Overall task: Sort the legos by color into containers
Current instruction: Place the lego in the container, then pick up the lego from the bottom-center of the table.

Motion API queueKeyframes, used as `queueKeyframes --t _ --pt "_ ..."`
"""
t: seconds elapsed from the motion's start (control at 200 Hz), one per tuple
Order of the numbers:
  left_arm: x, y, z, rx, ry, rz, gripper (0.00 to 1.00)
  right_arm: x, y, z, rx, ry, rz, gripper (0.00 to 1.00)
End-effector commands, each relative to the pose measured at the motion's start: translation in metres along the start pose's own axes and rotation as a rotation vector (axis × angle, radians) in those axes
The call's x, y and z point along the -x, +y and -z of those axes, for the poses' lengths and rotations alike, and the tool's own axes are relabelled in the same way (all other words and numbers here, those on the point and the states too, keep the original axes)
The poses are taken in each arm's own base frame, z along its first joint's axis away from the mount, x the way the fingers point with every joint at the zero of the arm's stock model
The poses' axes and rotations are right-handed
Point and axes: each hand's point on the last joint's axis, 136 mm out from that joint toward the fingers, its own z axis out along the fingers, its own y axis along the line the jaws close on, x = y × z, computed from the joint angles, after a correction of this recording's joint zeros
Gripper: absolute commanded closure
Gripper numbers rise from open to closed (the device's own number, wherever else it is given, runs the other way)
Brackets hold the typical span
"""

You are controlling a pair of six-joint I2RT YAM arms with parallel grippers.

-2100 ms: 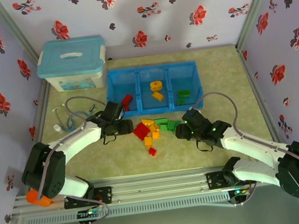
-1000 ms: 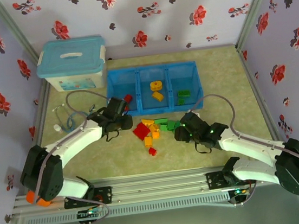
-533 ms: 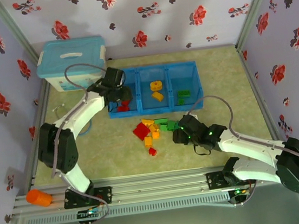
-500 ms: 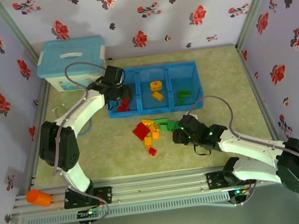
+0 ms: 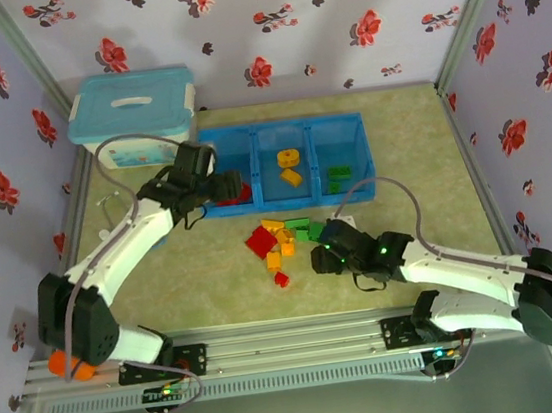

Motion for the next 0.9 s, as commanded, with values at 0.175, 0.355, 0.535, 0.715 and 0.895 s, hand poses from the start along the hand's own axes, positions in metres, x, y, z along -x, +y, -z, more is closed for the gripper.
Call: queueKeyframes --t 0.175,0.355,0.535,0.715,0.895 --pt "-0.041 0.017 0.018 -0.006 0.0 0.06 0.23 -0.009 0.047 -0.008 -0.016 0.05 0.215 0.37" --pt "-0.063 0.029 0.029 -0.004 -0.004 0.09 0.24 -0.027 0.077 -0.026 -0.029 0.127 0.337 0.36" --pt "-0.085 0.042 0.031 0.013 0.005 0.106 0.24 -0.034 0.084 -0.041 -0.095 0.172 0.388 0.36" --pt "-0.097 0.048 0.033 0.018 0.009 0.119 0.25 -0.038 0.087 -0.049 -0.107 0.202 0.413 0.36" --pt "-0.103 0.052 0.034 0.023 0.007 0.122 0.26 -0.045 0.092 -0.062 -0.115 0.241 0.431 0.38"
